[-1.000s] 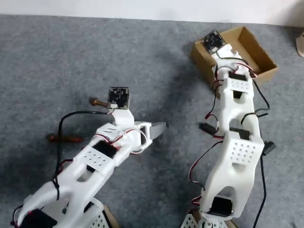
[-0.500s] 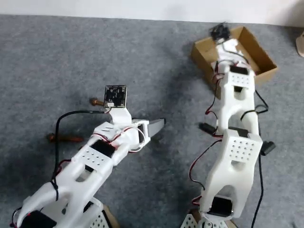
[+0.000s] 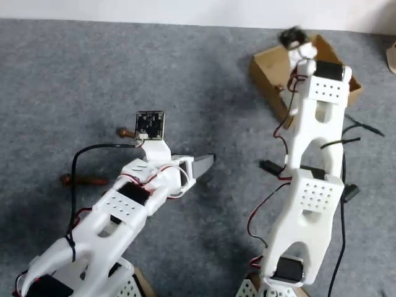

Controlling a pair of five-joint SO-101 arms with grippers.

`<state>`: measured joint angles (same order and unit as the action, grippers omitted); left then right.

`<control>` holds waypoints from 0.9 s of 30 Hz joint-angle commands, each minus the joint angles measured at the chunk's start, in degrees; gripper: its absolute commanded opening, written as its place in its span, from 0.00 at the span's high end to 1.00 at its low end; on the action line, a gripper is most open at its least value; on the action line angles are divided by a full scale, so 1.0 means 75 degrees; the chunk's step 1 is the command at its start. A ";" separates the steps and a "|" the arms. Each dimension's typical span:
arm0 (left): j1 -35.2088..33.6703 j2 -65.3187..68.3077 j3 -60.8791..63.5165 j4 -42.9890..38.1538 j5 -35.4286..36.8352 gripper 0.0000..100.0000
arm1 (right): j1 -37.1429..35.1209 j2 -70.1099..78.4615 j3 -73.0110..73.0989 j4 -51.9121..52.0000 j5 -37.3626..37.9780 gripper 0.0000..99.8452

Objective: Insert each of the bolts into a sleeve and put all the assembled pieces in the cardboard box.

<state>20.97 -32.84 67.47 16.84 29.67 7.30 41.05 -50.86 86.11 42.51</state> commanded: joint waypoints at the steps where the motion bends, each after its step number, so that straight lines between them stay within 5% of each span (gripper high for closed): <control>1: -0.0088 -0.0275 -0.0334 -0.0105 0.0047 0.68 | -0.0123 -0.0205 -0.0381 0.0990 0.1172 0.88; 13: -0.0100 -0.0275 -0.0346 -0.0117 0.0035 0.68 | 0.0217 -0.0463 -0.1330 0.1987 0.1782 0.88; 19: -0.0100 -0.0275 -0.0369 -0.0117 0.0035 0.68 | 0.0193 -0.1659 0.0686 0.1963 0.1160 0.88; 27: -0.0100 -0.0275 -0.0369 -0.0117 0.0035 0.68 | 0.0193 -0.4249 0.6031 -0.1823 0.1219 0.88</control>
<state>20.88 -32.84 67.47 16.84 29.67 8.70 20.04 -21.58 85.32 51.82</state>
